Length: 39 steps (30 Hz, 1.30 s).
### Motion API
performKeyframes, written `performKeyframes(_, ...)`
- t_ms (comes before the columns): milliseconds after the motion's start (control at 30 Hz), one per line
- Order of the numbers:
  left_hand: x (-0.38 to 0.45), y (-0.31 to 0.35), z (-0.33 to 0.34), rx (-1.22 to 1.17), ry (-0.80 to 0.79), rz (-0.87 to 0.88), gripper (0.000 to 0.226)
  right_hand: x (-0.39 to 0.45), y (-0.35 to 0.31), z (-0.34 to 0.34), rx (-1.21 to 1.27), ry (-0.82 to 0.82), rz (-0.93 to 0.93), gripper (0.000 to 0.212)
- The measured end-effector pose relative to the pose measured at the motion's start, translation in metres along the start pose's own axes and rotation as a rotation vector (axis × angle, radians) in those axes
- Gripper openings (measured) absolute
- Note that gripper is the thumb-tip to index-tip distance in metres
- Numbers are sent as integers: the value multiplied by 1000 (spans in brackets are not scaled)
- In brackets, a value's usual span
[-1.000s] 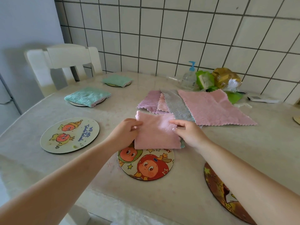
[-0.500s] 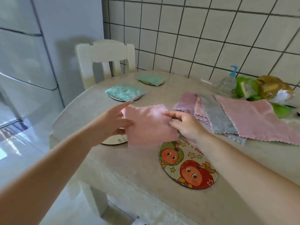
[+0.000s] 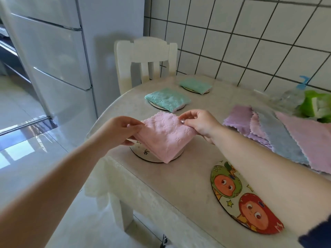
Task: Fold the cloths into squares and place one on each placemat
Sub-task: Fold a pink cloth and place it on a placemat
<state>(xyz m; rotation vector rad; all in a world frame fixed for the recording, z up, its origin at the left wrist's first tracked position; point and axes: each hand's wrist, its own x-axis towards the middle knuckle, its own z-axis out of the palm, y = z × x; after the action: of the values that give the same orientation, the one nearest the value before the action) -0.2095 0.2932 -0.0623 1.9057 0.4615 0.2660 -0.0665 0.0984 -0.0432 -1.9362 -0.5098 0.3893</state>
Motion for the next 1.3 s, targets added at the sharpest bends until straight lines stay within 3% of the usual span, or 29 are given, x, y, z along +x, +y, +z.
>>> performKeyframes(300, 5, -16, -15, 239, -8, 85, 16, 15, 14, 18, -48, -19, -18, 26)
performKeyframes(500, 4, -14, -14, 568, -3, 163, 16, 19, 18, 21, -117, -11, -17, 22)
performKeyframes(600, 12, -14, -16, 707, 50, 222, 23, 15, 15, 22, -342, 68, -80, 15)
performKeyframes(700, 22, -4, 0, 752, 30, 379, 30, 2, 8, 33, -645, 82, -235, 37)
performKeyframes(800, 30, 4, 29, 864, -130, 547, 46, -13, 7, 58, -880, -23, -234, 56)
performKeyframes(900, 35, 0, 44, 988, -256, 521, 50, -20, 16, 66, -983, -77, -134, 59)
performKeyframes(1000, 36, -5, 40, 1040, -267, 443, 52, -23, 23, 57, -1058, -99, -79, 66)
performKeyframes(1167, 37, -5, 38, 1091, -260, 394, 54, -23, 28, 49, -991, -92, -75, 68)
performKeyframes(1300, 29, 18, 48, 939, -101, 467, 56, -21, 28, 19, -612, 143, -221, 42)
